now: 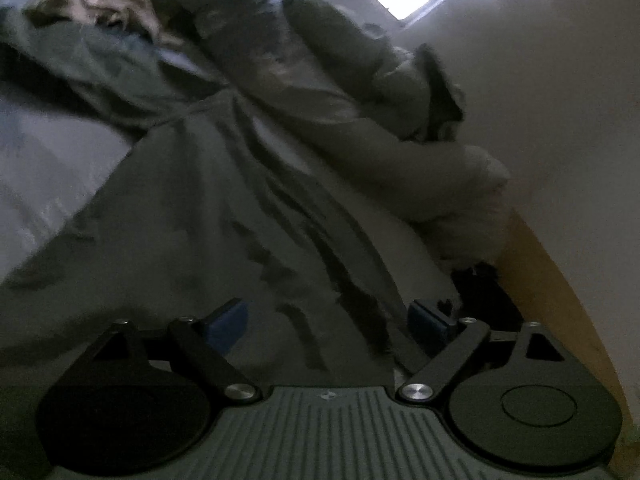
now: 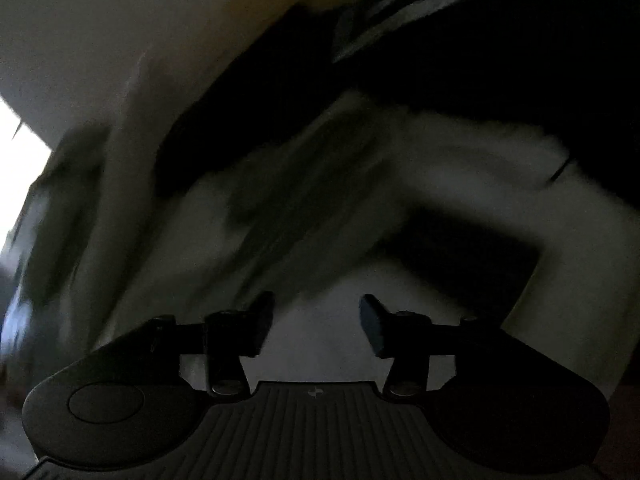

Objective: Fold clothes

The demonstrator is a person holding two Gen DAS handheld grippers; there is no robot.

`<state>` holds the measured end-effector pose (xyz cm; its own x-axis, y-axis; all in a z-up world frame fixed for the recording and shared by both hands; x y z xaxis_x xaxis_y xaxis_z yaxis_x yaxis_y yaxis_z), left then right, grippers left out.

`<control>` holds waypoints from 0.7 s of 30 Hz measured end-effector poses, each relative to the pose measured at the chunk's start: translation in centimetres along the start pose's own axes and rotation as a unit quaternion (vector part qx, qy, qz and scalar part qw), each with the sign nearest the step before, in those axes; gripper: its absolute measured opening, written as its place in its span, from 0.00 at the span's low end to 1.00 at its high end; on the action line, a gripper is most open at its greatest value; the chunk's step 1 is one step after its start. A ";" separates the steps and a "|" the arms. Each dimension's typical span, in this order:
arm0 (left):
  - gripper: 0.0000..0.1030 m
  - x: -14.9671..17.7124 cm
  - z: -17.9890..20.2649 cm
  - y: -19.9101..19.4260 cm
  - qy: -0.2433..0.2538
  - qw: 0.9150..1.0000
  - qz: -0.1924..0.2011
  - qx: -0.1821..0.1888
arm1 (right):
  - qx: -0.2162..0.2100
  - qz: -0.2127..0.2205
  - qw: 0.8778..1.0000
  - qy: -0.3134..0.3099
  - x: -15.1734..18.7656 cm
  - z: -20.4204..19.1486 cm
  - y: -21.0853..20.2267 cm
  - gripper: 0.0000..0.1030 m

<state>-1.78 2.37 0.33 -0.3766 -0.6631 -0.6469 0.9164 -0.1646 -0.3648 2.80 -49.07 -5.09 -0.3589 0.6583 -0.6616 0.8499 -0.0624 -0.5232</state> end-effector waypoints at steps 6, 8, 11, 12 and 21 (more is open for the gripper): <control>0.89 -1.7 -1.3 -1.6 0.017 1.000 0.005 -0.023 | -0.068 -0.100 0.983 -0.138 9.7 -3.8 -2.4 0.68; 0.89 -2.2 -1.8 -2.0 0.026 0.999 0.010 -0.031 | -0.090 -0.131 0.977 -0.144 11.9 -4.0 -2.3 0.68; 0.89 -2.3 -3.3 -2.5 0.023 0.998 0.013 -0.054 | -0.110 -0.132 0.970 -0.174 13.5 -5.2 -2.1 0.68; 0.89 -2.3 -3.9 -2.7 0.020 0.998 0.013 -0.062 | -0.114 -0.130 0.968 -0.181 13.7 -5.7 -2.1 0.68; 0.89 -2.7 -8.7 -4.7 -0.003 0.993 0.023 -0.119 | -0.114 -0.121 0.949 -0.268 15.2 -8.3 -2.9 0.42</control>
<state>-6.21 11.25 -2.05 -0.3340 -0.6701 -0.6629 0.8744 0.0422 -0.4833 -1.91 -32.65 -9.24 -0.6476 0.1534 -0.7463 0.7566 0.2458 -0.6060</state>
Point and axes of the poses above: each gripper's, at about its wrist camera, not at the fingertips, and y roughly the way its jaws point, z to its right, x to its underside, the point moved 7 cm from there along y, roughly the way its jaws point, and after that the axes turned 9 degrees about z, right-handed, at the moved point
